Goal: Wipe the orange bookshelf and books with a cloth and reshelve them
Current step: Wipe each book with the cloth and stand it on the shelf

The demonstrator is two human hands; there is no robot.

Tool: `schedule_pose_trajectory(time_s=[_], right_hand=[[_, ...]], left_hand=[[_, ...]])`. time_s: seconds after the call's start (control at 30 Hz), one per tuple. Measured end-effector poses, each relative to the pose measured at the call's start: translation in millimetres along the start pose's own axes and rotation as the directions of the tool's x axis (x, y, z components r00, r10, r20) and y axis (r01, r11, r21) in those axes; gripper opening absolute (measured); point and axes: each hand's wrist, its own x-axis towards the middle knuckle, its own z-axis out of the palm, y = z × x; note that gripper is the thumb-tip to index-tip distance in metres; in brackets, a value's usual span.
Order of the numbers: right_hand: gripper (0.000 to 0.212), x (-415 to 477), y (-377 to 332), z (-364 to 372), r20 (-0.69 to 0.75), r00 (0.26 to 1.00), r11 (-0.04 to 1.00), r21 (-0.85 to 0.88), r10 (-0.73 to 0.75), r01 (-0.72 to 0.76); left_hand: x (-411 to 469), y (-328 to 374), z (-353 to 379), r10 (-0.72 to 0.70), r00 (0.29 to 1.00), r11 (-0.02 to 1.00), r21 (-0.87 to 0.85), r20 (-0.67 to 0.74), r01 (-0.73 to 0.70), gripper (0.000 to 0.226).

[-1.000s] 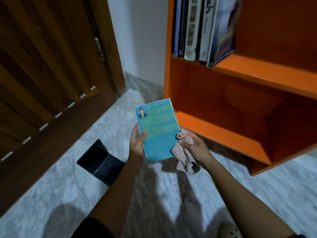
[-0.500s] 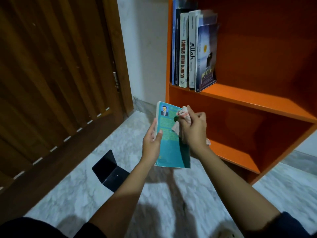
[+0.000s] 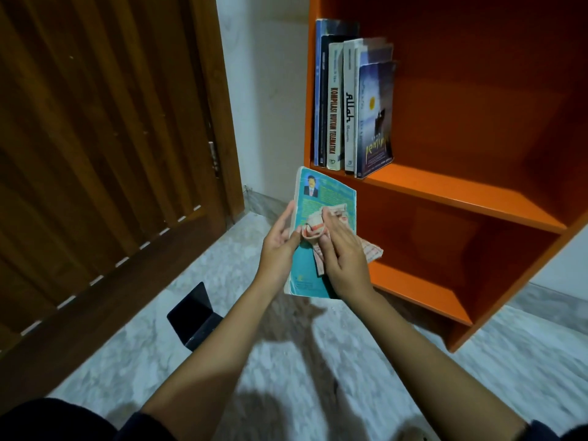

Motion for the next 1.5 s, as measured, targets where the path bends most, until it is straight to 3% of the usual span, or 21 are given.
schedule_pose_trajectory(time_s=[0.13, 0.23, 0.33, 0.43, 0.53, 0.67, 0.8, 0.93, 1.0, 1.07, 1.13, 1.2, 1.33, 1.43, 1.5], right_hand=[[0.045, 43.7, -14.5, -7.4, 0.013, 0.994, 0.994, -0.020, -0.109, 0.110], [0.038, 78.7, -19.5, -10.8, -0.016, 0.996, 0.995, 0.029, -0.091, 0.091], [0.032, 93.7, -15.0, -13.4, -0.125, 0.983, 0.979, 0.175, 0.131, -0.109], [0.030, 83.5, 3.4, -11.0, -0.254, 0.849, 0.881, 0.234, 0.463, -0.411], [0.033, 70.6, 8.0, -5.6, -0.278, 0.775, 0.824, 0.182, 0.567, -0.537], [0.037, 69.3, -9.4, -3.9, -0.247, 0.855, 0.887, 0.049, 0.457, -0.460], [0.033, 62.8, -16.2, -7.0, -0.178, 0.973, 0.989, 0.010, 0.146, -0.147], [0.036, 47.5, -0.5, -14.7, -0.020, 0.981, 0.980, -0.060, -0.192, 0.191], [0.035, 38.3, 17.0, -15.3, -0.043, 0.987, 0.986, -0.066, -0.154, 0.151], [0.031, 31.9, 25.1, -12.2, -0.132, 0.988, 0.996, -0.009, 0.083, -0.085], [0.028, 28.7, 20.5, -6.6, -0.188, 0.928, 0.946, 0.024, 0.322, -0.324], [0.028, 25.4, 8.8, -1.2, -0.233, 0.893, 0.919, 0.007, 0.385, -0.395], [0.031, 10.4, -11.9, 6.1, -0.239, 0.943, 0.970, -0.016, 0.230, -0.241], [0.034, -7.8, -14.6, 9.7, -0.194, 0.981, 0.994, -0.108, -0.021, 0.000], [0.036, -18.1, -11.1, 8.8, -0.121, 0.968, 0.963, -0.189, -0.219, 0.194]], left_hand=[[-3.5, 3.7, 3.8, -0.012, 0.999, 0.998, 0.057, 0.034, 0.010, 0.042], [-6.3, 5.4, 6.2, 0.006, 0.999, 0.998, 0.065, 0.033, -0.008, 0.041], [-7.2, 9.8, 7.1, 0.050, 0.998, 0.998, 0.036, 0.024, -0.051, 0.046], [-6.6, 11.1, 6.2, 0.078, 0.997, 0.997, 0.008, 0.019, -0.078, 0.044], [-7.8, 9.0, 10.8, 0.080, 0.997, 0.996, 0.034, 0.017, -0.080, 0.044], [-5.5, 5.5, 20.6, 0.097, 0.995, 0.983, 0.155, 0.036, -0.102, 0.044], [1.0, 12.3, 19.2, 0.100, 0.995, 0.990, 0.102, 0.007, -0.100, 0.048], [3.4, 14.5, 14.6, 0.107, 0.991, 0.994, 0.031, -0.080, -0.104, 0.047], [3.0, 12.8, 14.1, 0.101, 0.984, 0.994, -0.017, -0.147, -0.104, 0.047], [3.5, 9.2, 16.8, 0.088, 0.977, 0.994, -0.039, -0.193, -0.097, 0.047], [3.8, 5.1, 23.2, 0.074, 0.973, 0.995, -0.044, -0.217, -0.085, 0.046], [4.6, 2.1, 29.4, 0.068, 0.970, 0.996, -0.041, -0.235, -0.079, 0.046], [10.6, 4.3, 30.7, 0.073, 0.952, 0.993, -0.071, -0.297, -0.098, 0.048], [15.3, 10.1, 23.1, 0.048, 0.936, 0.982, -0.157, -0.348, -0.108, 0.048], [16.7, 13.2, 17.3, 0.015, 0.925, 0.970, -0.218, -0.380, -0.106, 0.046]])
